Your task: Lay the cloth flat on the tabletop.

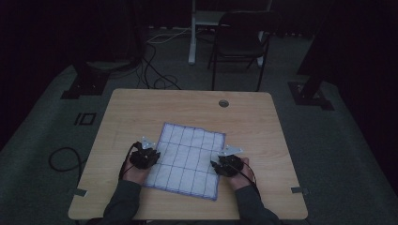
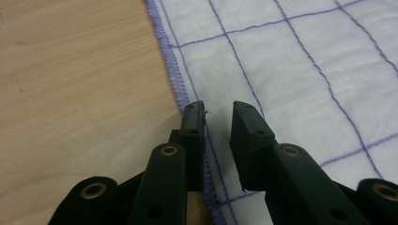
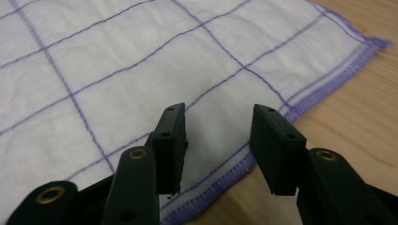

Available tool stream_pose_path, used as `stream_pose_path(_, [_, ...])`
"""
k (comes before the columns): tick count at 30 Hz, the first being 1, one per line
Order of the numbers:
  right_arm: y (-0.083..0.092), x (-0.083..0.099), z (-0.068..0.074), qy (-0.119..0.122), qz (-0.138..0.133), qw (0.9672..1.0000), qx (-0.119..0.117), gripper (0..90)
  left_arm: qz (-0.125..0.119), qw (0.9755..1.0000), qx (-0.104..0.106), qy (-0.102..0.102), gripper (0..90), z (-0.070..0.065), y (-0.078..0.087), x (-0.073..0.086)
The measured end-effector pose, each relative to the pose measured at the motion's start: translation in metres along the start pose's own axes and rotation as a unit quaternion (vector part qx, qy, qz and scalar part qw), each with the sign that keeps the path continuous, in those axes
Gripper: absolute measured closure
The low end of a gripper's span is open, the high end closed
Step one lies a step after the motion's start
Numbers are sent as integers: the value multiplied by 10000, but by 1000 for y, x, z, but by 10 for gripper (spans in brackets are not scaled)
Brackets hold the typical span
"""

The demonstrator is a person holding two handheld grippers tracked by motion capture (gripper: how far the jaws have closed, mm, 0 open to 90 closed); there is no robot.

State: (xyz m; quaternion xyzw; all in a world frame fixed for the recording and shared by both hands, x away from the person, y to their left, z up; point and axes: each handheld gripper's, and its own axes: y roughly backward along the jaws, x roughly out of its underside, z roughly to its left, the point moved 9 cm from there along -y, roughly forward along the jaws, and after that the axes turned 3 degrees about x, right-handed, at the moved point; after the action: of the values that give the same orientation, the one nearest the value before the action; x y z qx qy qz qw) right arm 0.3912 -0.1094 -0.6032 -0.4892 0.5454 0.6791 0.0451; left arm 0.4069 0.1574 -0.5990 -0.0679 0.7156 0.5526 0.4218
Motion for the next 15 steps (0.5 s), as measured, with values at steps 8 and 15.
stream_pose_path(8, [-7,-3,-17,-186,-127,9997,-19,565,-47,10000,28,64,755,-10,4,5])
stream_pose_path(15, [-11,-6,-27,-244,-226,9994,-9,565,-41,10000,-38,0,755,-17,5,7])
